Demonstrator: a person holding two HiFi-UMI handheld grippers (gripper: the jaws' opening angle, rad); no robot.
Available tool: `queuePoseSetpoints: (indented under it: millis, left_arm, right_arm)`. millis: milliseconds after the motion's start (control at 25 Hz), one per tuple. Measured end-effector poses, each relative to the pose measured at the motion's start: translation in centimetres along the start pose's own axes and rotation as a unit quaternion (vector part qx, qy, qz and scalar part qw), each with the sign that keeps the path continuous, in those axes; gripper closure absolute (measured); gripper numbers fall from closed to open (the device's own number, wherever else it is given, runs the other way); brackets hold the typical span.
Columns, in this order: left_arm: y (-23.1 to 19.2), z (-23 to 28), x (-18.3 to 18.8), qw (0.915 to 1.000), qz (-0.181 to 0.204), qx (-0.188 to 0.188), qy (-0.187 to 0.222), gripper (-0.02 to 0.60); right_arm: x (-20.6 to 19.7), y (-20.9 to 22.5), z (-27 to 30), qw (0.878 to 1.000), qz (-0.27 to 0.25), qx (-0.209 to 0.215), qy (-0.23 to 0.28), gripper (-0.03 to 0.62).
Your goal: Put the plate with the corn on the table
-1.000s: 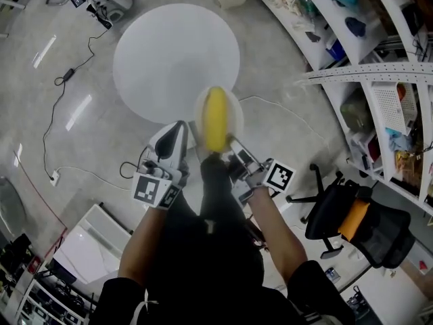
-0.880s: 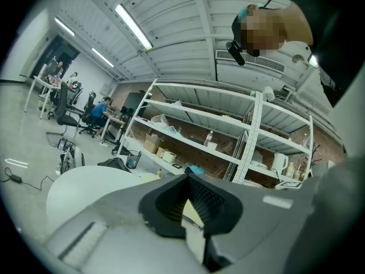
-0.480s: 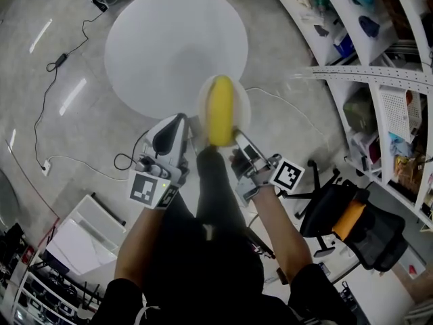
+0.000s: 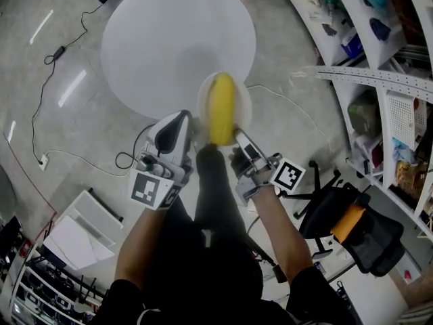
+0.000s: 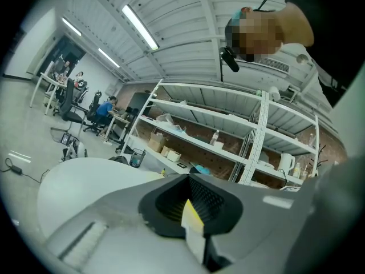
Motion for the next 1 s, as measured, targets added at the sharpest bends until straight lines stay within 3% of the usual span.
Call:
queuePoseSetpoints:
  millis: [600,1000]
  left_arm:
    - [-1.9,1.6,-1.7,0.9997,-0.006,0.023,0.006,0.58]
    - [-2.4,2.5,-3.1,0.9997,0.009,0.017,0.015,0.58]
  right_arm:
    - [1.7,3.5,1.8,1.0,0.003,-0.001,0.002,0.554]
    - [1.8,6.6,2.9,1.0,0.0,0.0,-0.002,0.554]
Point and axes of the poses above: the fingertips, and each gripper's own axes: z forward along the fingers, y to its right, x out of its top, the point moved 4 cm from there along -z, backward along the fingers, and after that the axes turned 2 degrees about z, right-handed, at the moved point
